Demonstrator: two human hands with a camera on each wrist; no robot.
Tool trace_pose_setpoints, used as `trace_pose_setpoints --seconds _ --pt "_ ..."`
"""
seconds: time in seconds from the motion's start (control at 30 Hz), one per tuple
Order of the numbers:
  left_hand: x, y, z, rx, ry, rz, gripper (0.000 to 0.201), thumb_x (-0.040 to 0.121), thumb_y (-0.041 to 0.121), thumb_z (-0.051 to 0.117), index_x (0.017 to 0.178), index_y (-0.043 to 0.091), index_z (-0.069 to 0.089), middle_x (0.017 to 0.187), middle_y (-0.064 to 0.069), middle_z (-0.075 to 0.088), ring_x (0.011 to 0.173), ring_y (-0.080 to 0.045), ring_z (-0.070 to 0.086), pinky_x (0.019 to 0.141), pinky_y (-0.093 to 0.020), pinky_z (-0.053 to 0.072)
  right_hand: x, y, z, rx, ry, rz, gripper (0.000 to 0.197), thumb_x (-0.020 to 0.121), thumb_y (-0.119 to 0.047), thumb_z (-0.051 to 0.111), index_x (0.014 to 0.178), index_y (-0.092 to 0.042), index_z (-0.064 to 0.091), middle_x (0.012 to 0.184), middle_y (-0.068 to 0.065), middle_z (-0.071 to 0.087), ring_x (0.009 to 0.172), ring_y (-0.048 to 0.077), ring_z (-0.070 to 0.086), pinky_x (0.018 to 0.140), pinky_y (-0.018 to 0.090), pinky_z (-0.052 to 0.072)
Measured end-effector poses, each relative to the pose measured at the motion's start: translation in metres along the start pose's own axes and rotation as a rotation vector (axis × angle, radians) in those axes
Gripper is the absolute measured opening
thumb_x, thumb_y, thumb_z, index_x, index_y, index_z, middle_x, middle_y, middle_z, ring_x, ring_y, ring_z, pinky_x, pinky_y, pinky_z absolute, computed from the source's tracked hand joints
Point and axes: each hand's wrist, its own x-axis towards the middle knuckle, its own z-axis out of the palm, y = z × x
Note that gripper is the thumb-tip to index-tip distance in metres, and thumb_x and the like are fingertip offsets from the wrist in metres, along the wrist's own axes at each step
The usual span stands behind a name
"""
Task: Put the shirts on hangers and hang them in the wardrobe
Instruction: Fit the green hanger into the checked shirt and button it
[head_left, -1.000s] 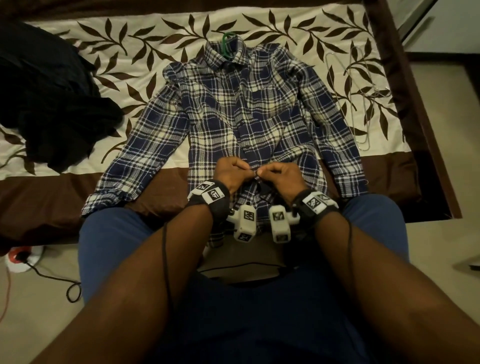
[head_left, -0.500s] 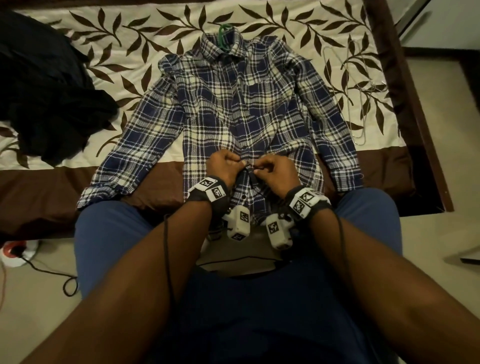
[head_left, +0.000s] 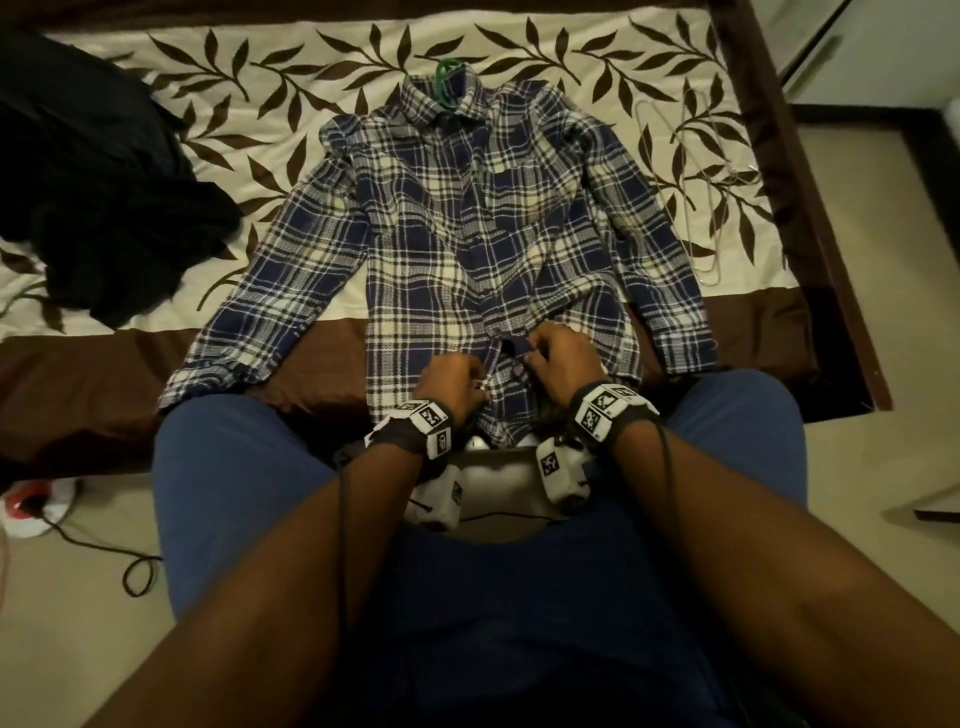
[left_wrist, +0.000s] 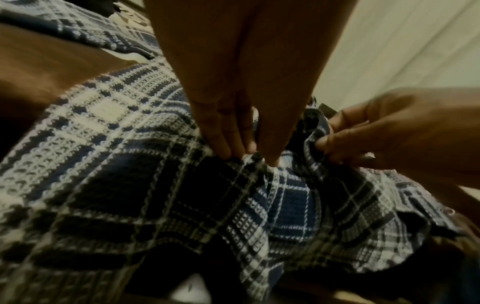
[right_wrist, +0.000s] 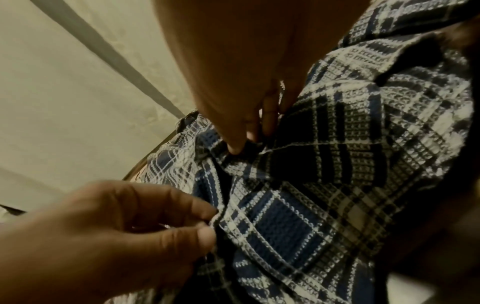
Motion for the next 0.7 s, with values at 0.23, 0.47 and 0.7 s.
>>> trace_pose_setpoints --seconds 0.23,0.47,0.7 --pt "-0.003 0.008 -0.002 0.104 0.039 0.010 0.008 0.088 0.017 0.072 0.091 0.014 0.065 0.094 -0.009 0.068 0.087 -0.030 0.065 0.082 -0.043 0.057 -0.005 0.014 -0.004 0.265 0.160 0.116 0.021 0.083 -0.005 0.074 0.080 -0.019 0.058 0.069 -0.004 0.058 0.071 0.017 0.061 0.074 0.029 0.051" --pt "-0.005 0.005 -0.027 -0.025 0.096 -0.016 0.014 0.073 0.011 0.085 0.071 0.019 0.074 0.077 -0.002 0.073 0.077 -0.019 0.068 0.074 -0.034 0.058 -0.008 0.009 0.002 0.000 -0.157 0.028 0.026 0.071 -0.029 0.089 0.083 -0.017 0.069 0.078 -0.003 0.065 0.075 0.014 0.061 0.071 0.028 0.048" --pt "-0.020 0.007 -0.049 -0.215 0.153 -0.045 0.011 0.074 0.003 0.083 0.075 0.012 0.077 0.078 -0.008 0.074 0.074 -0.020 0.067 0.072 -0.028 0.055 -0.003 -0.005 0.012 -0.322 -0.122 -0.009 0.041 0.083 -0.024 0.077 0.120 -0.017 0.061 0.110 0.011 0.068 0.102 0.033 0.064 0.086 0.042 0.055"
